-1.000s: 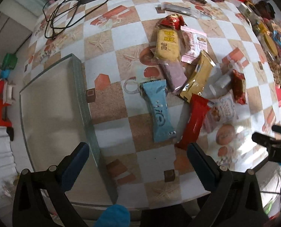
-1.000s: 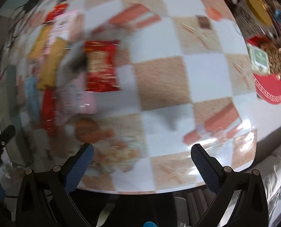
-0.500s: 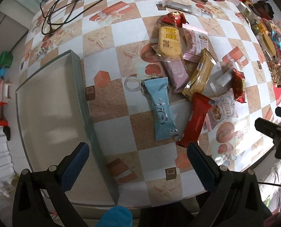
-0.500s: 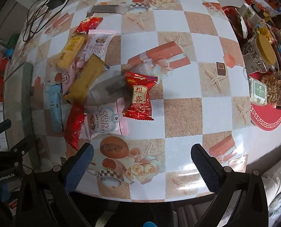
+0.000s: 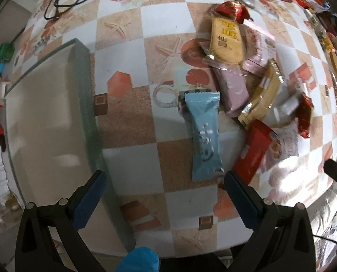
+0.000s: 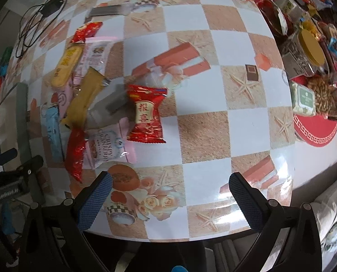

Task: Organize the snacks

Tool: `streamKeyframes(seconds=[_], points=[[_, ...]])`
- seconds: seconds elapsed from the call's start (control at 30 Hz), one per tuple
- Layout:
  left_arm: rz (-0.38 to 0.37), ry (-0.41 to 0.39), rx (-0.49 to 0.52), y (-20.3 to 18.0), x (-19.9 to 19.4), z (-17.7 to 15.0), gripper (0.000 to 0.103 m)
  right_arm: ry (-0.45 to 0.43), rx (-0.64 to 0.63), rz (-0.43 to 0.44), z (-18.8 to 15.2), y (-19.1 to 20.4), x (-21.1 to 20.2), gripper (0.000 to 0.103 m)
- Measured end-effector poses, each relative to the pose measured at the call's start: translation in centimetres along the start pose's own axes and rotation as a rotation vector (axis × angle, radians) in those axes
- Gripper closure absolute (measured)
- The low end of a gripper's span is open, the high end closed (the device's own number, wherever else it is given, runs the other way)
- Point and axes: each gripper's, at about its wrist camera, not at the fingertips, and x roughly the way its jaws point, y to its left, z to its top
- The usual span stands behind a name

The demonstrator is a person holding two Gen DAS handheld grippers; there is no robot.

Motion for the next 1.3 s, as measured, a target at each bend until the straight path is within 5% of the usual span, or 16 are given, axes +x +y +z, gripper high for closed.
streamKeyframes(seconds=[0.5,0.63,0.83,1.0,1.13,1.23,1.3], points=[[0.025,0.031,-0.029,1.6,3.7,5.5,0.0,0.051,0.024,0.019,5.0,-0.2,3.1,0.0],[-0.039,0.045,-0.074,2.6,4.2,6.3,0.0,0.074,0.01,0.035,6.2,0.3,4.6,0.0],[-0.031,0.019,-0.089,3.5,4.5,5.4,0.0,0.074,0.016,0.043,7.7,0.1,5.9,0.0],[-0.02,0.078,-0.081,1.3,5.2,4.5,0.004,0.066,-0.003,-0.02,8.2,0.3,5.4,0.031],[-0.011,0.026,0.01,-0.5,4.0,4.3,0.034,0.059,-0.012,-0.005,7.8,0.1,4.7,0.072],[0.0,0.0,0.055,-1.4,3.4,4.3,0.077,0.064,0.007,0.026,7.6,-0.4,4.3,0.075],[-0.023,0.009,0.06,-1.3,3.4,4.2,0.078,0.053,0.012,0.04,7.0,-0.8,3.7,0.075]])
